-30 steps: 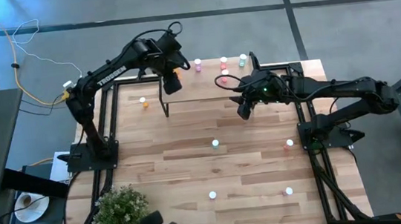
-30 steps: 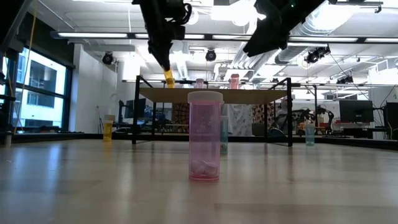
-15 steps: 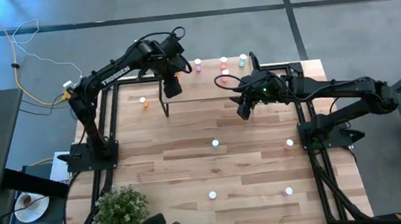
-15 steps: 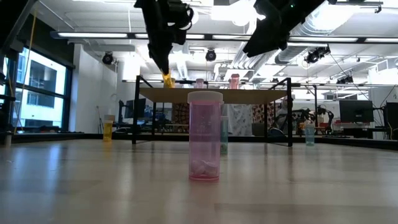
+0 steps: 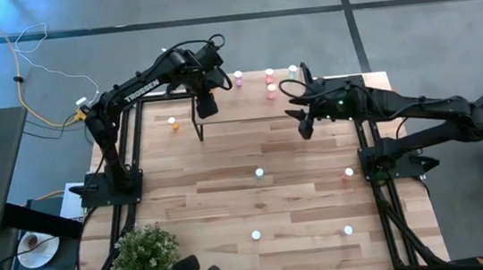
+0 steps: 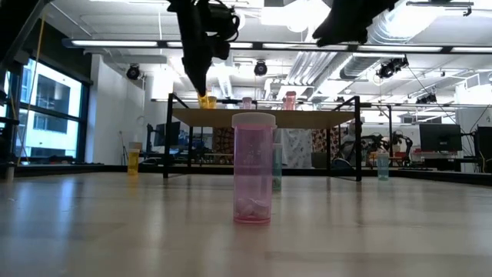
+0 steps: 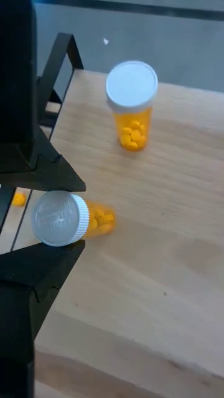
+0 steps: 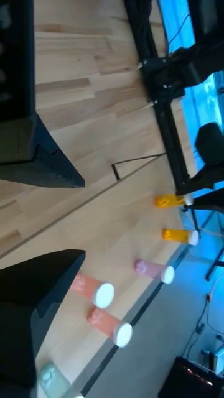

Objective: Pick and place medicine bottles onto shelf by color
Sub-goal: Put the bottom orange pill bottle on the shelf aligned with the other orange pill bottle

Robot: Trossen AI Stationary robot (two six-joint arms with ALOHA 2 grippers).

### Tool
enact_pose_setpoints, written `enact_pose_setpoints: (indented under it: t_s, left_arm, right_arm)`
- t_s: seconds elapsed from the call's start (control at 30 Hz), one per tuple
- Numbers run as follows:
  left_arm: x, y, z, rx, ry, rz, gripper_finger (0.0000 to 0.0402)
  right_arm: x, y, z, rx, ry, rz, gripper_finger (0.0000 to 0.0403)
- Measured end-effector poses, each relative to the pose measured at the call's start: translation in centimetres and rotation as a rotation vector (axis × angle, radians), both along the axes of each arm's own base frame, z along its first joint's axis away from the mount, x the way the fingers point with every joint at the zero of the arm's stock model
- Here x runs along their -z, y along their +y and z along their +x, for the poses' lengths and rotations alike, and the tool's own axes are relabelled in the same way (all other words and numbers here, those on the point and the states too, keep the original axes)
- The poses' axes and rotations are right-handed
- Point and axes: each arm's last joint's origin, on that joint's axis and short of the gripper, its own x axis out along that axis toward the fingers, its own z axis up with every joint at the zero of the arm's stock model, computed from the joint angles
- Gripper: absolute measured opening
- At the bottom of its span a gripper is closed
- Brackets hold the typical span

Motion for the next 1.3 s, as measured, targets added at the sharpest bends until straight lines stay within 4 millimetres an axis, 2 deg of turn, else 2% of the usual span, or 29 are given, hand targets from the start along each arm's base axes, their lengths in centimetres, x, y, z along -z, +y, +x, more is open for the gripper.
enact_pose_setpoints:
  t_s: [0.23, 0.6, 1.3]
  left_arm:
    - [0.0, -0.02, 0.03, 0.002, -0.001, 0.0, 0.0115]
    - [-0.05, -0.68, 0.78, 0.043, -0.012, 0.012, 0.0115]
    - [-0.04, -0.59, 0.7, 0.089, 0.039, 0.058, 0.0115]
  right_arm:
    - [-0.59, 0.23, -0.94, 0.0, -0.021, -0.005, 0.0164]
    - [-0.41, 0.24, -1.03, 0.0, 0.0, 0.0, 0.0164]
    - [-0.4, 0.24, -1.02, 0.0, 0.0, 0.0, 0.0164]
